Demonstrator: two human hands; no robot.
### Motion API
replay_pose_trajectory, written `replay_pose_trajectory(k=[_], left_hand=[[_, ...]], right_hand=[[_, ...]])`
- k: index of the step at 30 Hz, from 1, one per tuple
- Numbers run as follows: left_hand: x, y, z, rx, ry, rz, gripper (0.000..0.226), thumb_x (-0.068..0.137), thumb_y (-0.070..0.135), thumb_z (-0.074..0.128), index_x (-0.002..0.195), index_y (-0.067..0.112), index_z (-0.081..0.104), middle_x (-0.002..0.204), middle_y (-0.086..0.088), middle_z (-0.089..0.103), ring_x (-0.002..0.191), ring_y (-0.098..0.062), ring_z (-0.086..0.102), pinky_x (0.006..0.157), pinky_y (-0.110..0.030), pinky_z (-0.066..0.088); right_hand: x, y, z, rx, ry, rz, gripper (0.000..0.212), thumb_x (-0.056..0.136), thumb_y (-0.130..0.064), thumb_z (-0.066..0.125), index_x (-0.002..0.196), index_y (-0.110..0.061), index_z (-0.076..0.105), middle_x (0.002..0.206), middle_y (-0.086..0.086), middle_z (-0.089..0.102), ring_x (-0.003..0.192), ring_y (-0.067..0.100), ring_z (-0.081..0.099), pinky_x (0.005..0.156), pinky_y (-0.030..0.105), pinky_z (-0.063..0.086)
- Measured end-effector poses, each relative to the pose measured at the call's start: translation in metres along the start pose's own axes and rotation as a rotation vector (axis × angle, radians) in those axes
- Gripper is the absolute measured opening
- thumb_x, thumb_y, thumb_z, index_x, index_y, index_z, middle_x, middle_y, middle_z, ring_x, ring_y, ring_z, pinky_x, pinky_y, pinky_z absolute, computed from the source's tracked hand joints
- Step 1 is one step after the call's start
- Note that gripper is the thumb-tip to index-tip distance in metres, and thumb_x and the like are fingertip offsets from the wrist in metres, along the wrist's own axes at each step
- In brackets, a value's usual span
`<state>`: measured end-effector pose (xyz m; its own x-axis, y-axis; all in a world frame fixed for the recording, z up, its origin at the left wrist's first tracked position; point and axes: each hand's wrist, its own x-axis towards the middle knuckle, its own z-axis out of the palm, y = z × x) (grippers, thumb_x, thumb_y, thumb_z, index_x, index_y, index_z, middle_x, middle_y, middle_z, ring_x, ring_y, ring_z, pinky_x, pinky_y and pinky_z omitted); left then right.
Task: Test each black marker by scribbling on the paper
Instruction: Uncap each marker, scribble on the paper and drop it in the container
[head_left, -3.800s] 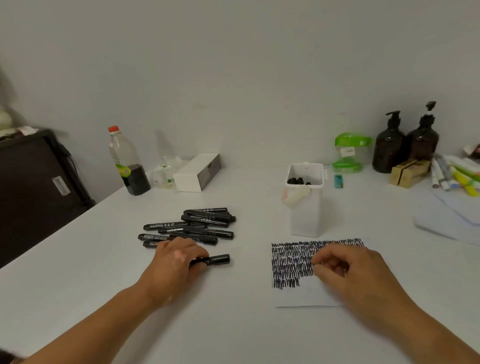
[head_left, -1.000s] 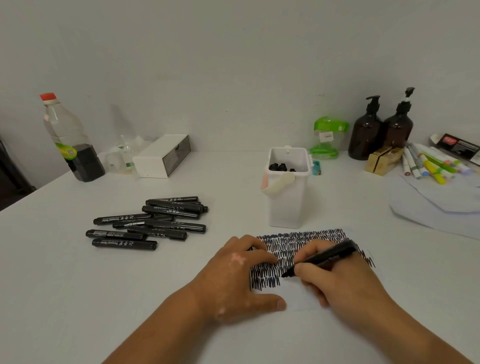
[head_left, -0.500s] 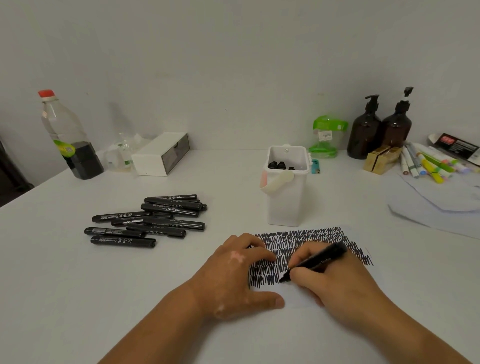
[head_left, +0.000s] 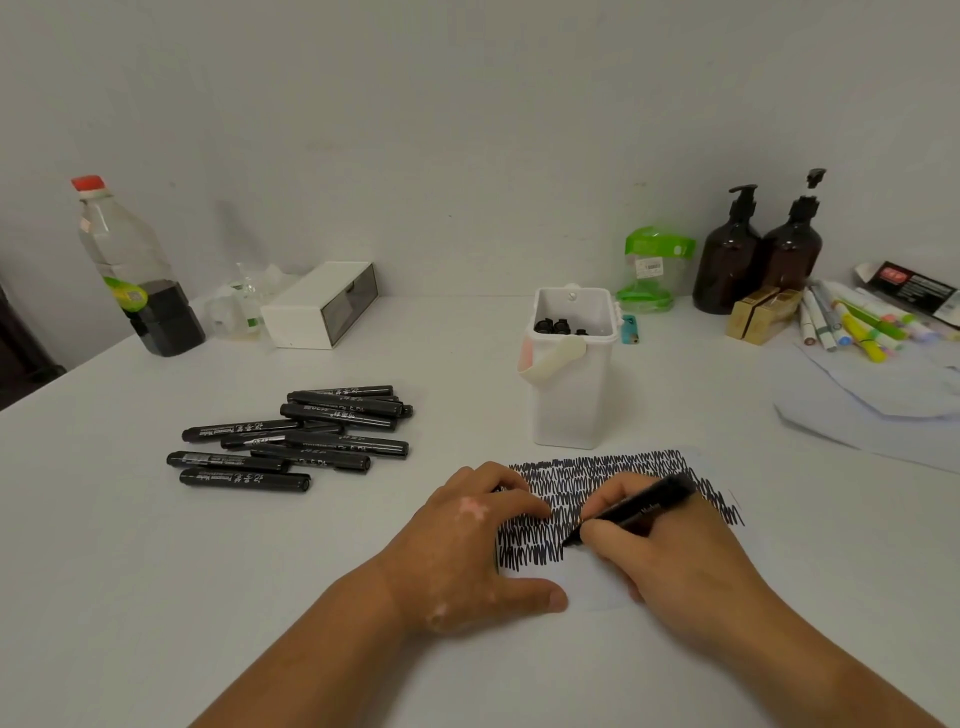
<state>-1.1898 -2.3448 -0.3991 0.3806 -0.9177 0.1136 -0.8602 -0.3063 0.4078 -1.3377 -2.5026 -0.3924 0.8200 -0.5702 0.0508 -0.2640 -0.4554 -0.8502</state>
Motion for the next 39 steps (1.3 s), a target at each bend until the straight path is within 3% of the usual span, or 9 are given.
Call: replay_pose_trajectory(k=[7, 16, 20, 24, 26, 28, 32, 35, 39], left_hand=[[0.000, 0.001, -0.001, 0.002, -0.007, -0.003, 0.075, 0.067, 0.074, 0.071, 0.133, 0.042, 0.054, 0.131, 0.024, 0.041, 0.124, -0.002, 0.039, 0.108, -0.024, 0.036], [0.000, 0.001, -0.002, 0.003, -0.014, -0.003, 0.076, 0.067, 0.075, 0.070, 0.133, 0.042, 0.054, 0.131, 0.023, 0.041, 0.124, -0.003, 0.039, 0.108, -0.026, 0.036], [0.001, 0.002, -0.003, 0.008, -0.017, -0.015, 0.076, 0.066, 0.075, 0.071, 0.133, 0.042, 0.053, 0.131, 0.024, 0.041, 0.124, -0.002, 0.039, 0.108, -0.026, 0.037], [0.000, 0.004, -0.006, -0.019, -0.008, -0.022, 0.082, 0.070, 0.072, 0.071, 0.141, 0.042, 0.042, 0.135, 0.023, 0.043, 0.124, 0.001, 0.039, 0.107, -0.020, 0.034], [-0.001, 0.004, -0.009, -0.137, 0.039, -0.048, 0.073, 0.080, 0.057, 0.072, 0.142, 0.040, 0.038, 0.134, 0.021, 0.047, 0.112, 0.011, 0.041, 0.097, -0.008, 0.033], [-0.001, 0.002, -0.013, -0.314, 0.114, -0.108, 0.058, 0.089, 0.028, 0.068, 0.138, 0.038, 0.038, 0.129, 0.020, 0.053, 0.096, 0.007, 0.047, 0.083, -0.005, 0.036], [0.002, -0.001, -0.016, -0.678, 0.287, -0.228, 0.057, 0.087, -0.011, 0.048, 0.125, 0.031, 0.046, 0.125, 0.014, 0.063, 0.089, -0.008, 0.059, 0.088, -0.030, 0.050], [0.005, -0.002, -0.015, -0.860, 0.352, -0.280, 0.051, 0.088, -0.010, 0.059, 0.120, 0.029, 0.050, 0.125, 0.011, 0.066, 0.094, -0.016, 0.069, 0.090, -0.037, 0.055], [0.006, -0.004, -0.017, -1.015, 0.335, -0.330, 0.039, 0.078, 0.002, 0.082, 0.108, 0.020, 0.067, 0.118, 0.007, 0.072, 0.095, -0.020, 0.074, 0.087, -0.027, 0.057]], right_hand=[[-0.001, -0.002, -0.001, -0.045, -0.011, -0.029, 0.018, 0.064, -0.039, 0.066, 0.080, -0.034, 0.070, 0.058, -0.016, 0.064, 0.052, -0.001, 0.053, 0.050, 0.010, 0.039], [0.000, -0.003, -0.002, -0.068, 0.030, -0.010, 0.004, 0.075, -0.032, 0.073, 0.077, -0.033, 0.069, 0.062, -0.018, 0.065, 0.060, -0.003, 0.057, 0.054, 0.006, 0.040], [-0.001, -0.005, -0.003, -0.063, -0.006, -0.020, 0.019, 0.062, -0.041, 0.060, 0.075, -0.030, 0.067, 0.060, -0.014, 0.064, 0.056, -0.001, 0.055, 0.052, 0.009, 0.040], [0.003, -0.001, -0.007, 0.084, 0.048, 0.003, 0.008, 0.071, -0.031, 0.071, 0.079, -0.028, 0.069, 0.053, -0.009, 0.061, 0.047, 0.004, 0.049, 0.052, 0.024, 0.037], [0.005, 0.001, -0.011, 0.271, 0.090, 0.039, 0.013, 0.067, -0.030, 0.069, 0.079, -0.025, 0.069, 0.052, -0.004, 0.058, 0.048, 0.013, 0.047, 0.051, 0.028, 0.034], [0.006, -0.001, -0.014, 0.434, 0.093, 0.086, 0.006, 0.073, -0.023, 0.071, 0.077, -0.023, 0.067, 0.056, 0.002, 0.058, 0.047, 0.015, 0.046, 0.044, 0.025, 0.033], [0.005, 0.000, -0.016, 0.547, 0.074, 0.083, 0.012, 0.085, -0.019, 0.076, 0.075, -0.019, 0.069, 0.060, 0.004, 0.061, 0.049, 0.011, 0.051, 0.042, 0.021, 0.036], [0.006, 0.001, -0.019, 0.547, 0.100, 0.016, 0.005, 0.082, -0.020, 0.079, 0.081, -0.018, 0.074, 0.059, 0.007, 0.057, 0.051, 0.015, 0.048, 0.043, 0.022, 0.037], [0.005, -0.003, -0.024, 0.692, 0.078, -0.007, 0.020, 0.073, -0.022, 0.081, 0.092, -0.014, 0.078, 0.067, 0.012, 0.063, 0.055, 0.019, 0.053, 0.045, 0.027, 0.041]])
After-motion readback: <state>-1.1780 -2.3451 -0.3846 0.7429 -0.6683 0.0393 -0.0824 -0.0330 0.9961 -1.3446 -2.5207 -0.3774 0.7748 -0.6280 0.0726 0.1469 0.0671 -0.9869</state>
